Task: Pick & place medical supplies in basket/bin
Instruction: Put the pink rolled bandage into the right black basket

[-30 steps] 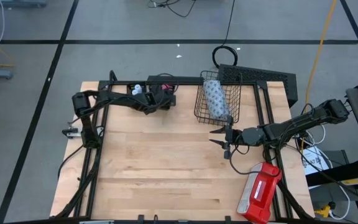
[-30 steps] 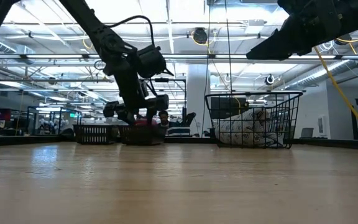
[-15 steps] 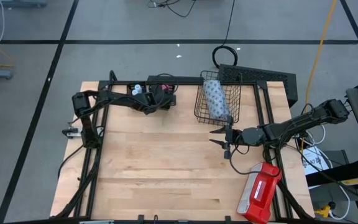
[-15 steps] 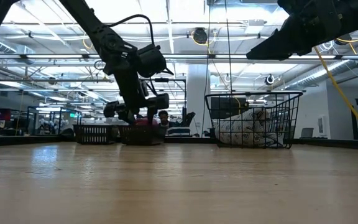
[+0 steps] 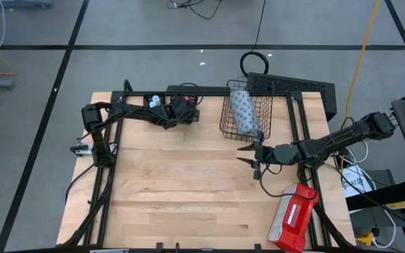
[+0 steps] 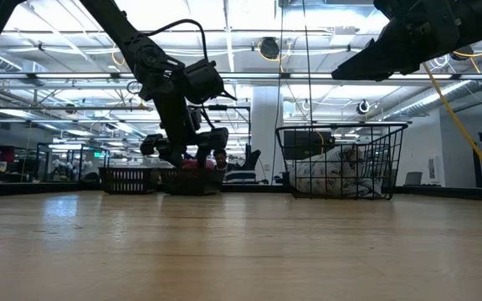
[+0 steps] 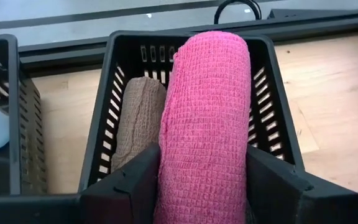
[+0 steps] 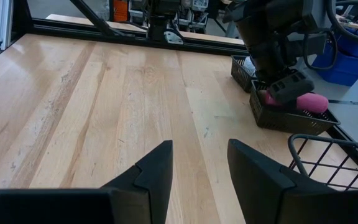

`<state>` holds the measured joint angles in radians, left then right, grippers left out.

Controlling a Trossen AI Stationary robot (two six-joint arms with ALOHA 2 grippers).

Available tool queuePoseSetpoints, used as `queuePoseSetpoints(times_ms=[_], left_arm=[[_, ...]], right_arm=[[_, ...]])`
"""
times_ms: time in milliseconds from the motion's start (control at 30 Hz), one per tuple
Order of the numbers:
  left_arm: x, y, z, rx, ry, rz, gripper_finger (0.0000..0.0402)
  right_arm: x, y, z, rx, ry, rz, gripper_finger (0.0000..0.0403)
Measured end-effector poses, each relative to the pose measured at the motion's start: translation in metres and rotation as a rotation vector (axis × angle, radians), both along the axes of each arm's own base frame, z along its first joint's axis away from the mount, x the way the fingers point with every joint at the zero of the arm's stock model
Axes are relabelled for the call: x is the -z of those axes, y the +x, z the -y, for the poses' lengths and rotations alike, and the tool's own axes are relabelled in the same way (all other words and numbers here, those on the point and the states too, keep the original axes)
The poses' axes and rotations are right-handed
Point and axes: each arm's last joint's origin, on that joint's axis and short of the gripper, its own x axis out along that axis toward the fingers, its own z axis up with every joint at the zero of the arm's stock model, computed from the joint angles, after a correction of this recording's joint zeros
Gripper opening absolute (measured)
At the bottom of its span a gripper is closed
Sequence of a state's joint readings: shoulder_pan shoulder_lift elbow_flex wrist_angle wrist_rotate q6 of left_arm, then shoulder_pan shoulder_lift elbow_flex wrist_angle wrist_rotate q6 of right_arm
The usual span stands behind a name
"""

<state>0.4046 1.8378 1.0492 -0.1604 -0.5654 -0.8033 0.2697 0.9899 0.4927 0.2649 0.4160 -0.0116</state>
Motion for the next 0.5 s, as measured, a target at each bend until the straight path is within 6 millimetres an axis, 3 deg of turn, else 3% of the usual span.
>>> queuePoseSetpoints(times_ms=[200, 500], left_arm=[[0.0003, 0.0004, 0.0006, 0.038, -0.009, -0.017, 0.0221], [0.0000, 0.0006, 0.0002, 0.020, -0.007, -0.001, 0.0291]], right_arm=[[0.0000, 0.0000, 0.0000, 0.000, 0.000, 0.000, 0.0144], [0.0000, 0.0000, 0.0000, 0.000, 0.000, 0.000, 0.0144]])
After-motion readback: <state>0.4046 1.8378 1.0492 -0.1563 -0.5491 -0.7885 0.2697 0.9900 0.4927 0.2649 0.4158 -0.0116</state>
